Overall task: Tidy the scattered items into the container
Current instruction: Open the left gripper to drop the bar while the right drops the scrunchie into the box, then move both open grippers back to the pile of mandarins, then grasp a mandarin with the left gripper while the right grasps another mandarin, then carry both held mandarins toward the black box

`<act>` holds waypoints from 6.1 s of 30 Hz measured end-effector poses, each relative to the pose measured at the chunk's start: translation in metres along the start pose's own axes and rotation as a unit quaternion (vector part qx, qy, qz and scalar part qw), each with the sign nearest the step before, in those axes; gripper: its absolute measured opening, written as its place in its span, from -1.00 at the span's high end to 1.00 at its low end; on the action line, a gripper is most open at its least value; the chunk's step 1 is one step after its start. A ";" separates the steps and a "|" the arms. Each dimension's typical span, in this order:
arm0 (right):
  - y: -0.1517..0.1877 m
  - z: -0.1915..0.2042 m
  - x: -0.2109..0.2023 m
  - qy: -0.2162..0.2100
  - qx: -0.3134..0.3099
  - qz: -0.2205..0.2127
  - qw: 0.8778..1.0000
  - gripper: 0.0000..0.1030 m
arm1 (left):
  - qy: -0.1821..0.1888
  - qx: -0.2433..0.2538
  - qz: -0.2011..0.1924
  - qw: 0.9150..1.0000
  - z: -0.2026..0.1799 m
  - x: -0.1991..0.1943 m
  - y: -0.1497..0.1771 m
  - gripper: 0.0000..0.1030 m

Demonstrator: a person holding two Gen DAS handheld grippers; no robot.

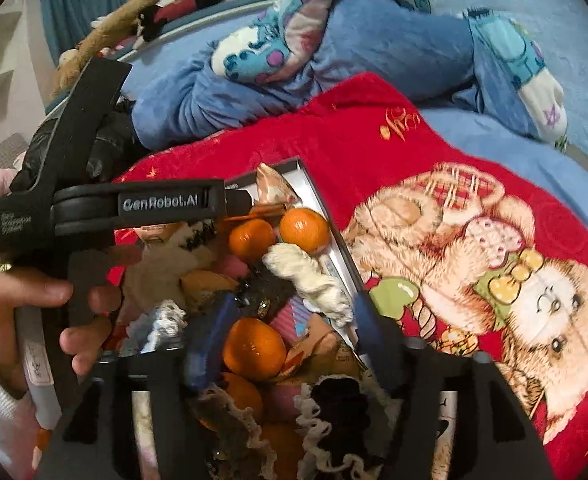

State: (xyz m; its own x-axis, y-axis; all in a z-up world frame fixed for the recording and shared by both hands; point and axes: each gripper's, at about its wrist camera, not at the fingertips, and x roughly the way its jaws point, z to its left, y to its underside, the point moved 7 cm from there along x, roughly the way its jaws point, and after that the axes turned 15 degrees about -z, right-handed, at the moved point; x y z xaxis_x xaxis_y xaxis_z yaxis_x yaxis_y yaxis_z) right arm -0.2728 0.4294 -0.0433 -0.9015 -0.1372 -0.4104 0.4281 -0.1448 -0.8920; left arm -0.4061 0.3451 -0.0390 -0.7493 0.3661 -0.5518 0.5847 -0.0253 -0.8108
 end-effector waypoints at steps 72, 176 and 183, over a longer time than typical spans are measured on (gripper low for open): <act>0.100 0.237 -0.124 -0.186 -0.004 -0.008 0.983 -1.00 | -0.051 0.042 -0.051 0.996 0.212 -0.316 0.227 -0.92; 0.126 0.230 -0.115 -0.126 -0.054 0.047 0.989 0.32 | -0.068 -0.024 -0.112 0.991 0.181 -0.346 0.203 0.18; 0.105 0.199 -0.131 -0.114 -0.034 0.020 0.993 0.32 | -0.043 -0.020 -0.113 0.992 0.141 -0.336 0.197 0.18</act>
State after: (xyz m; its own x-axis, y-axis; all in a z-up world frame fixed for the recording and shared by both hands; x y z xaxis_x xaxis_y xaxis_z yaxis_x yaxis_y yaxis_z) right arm -0.0973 0.2375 -0.0461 -0.8432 -0.3609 -0.3985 0.4507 -0.0705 -0.8899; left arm -0.0828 0.0856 -0.0405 -0.8858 0.2770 -0.3723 0.4088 0.0862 -0.9085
